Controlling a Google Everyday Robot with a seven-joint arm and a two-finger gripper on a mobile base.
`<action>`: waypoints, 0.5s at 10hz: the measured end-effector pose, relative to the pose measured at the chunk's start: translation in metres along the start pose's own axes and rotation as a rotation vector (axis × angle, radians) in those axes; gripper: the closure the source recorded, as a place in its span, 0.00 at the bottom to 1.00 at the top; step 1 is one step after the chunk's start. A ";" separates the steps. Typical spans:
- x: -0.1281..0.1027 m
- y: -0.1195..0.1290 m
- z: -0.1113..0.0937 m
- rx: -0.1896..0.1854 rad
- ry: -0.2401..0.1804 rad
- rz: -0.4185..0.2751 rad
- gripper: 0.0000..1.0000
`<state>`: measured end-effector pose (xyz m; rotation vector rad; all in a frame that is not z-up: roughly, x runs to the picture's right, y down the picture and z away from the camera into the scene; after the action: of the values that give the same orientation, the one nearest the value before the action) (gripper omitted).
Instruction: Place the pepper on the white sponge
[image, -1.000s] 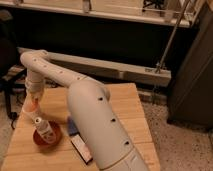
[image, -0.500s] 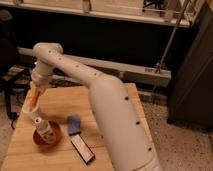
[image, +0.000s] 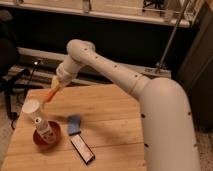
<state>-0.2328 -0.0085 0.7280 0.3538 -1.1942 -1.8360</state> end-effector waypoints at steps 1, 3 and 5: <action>-0.018 0.009 -0.014 0.011 0.024 0.011 1.00; -0.062 0.029 -0.015 0.027 0.013 0.044 1.00; -0.105 0.047 0.000 0.054 -0.022 0.083 1.00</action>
<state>-0.1494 0.0685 0.7454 0.3105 -1.2566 -1.7435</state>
